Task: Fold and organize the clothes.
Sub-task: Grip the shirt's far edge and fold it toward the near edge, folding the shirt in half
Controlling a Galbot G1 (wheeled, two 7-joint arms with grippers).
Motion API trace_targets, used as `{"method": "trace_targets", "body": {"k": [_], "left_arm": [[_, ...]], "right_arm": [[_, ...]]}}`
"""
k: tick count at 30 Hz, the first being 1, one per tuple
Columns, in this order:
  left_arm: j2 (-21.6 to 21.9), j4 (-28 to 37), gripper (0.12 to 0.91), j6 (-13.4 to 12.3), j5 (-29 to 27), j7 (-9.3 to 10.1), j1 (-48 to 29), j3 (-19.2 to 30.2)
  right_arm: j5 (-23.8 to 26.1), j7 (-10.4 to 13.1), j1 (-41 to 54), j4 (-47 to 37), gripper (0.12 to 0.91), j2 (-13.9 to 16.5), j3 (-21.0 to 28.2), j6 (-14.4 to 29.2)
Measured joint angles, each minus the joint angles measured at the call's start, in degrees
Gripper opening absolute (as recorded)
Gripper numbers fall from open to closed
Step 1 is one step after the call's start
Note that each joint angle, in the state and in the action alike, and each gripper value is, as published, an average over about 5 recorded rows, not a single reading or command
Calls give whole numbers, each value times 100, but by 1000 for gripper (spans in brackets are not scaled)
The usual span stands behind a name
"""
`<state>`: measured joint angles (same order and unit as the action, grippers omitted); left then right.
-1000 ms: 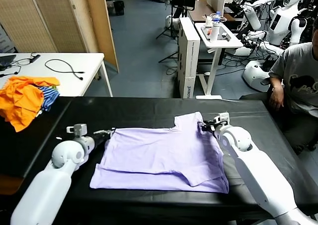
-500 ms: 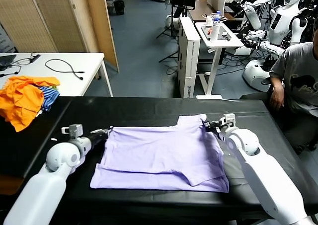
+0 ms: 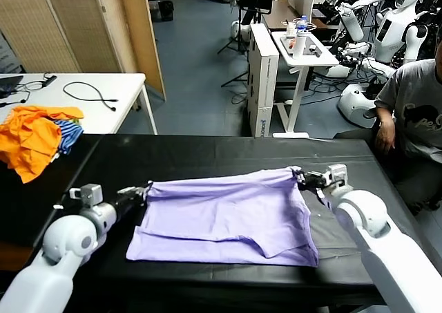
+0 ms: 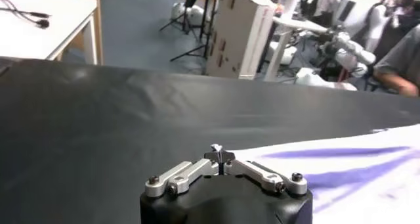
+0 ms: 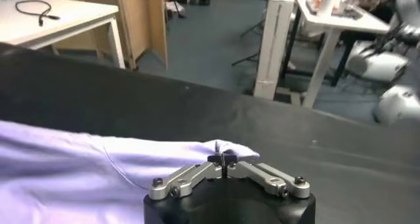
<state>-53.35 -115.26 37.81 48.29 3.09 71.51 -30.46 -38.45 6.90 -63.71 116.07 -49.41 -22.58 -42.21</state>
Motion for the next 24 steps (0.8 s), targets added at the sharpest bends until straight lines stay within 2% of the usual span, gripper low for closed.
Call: {"method": "trace_targets", "body": {"k": [9, 14, 19, 22, 24], "left_arm": [[-49, -616, 147, 22, -273, -6, 802, -276], [-140, -644, 147, -3, -370, -64, 1124, -403], [-175, -578, 147, -15, -401, -97, 1272, -459], [-207, -587, 147, 39, -410, -95, 1341, -467], [-241, -619, 149, 95, -427, -74, 1379, -473]], "right_arm": [[38, 282, -1039, 714, 139, 91, -176, 2], [108, 461, -1485, 924, 139, 30, -202, 2], [201, 480, -1845, 1043, 147, -83, -217, 2], [204, 479, -1999, 1098, 241, -135, -246, 2], [203, 474, -2086, 1161, 365, -147, -290, 2]]}}
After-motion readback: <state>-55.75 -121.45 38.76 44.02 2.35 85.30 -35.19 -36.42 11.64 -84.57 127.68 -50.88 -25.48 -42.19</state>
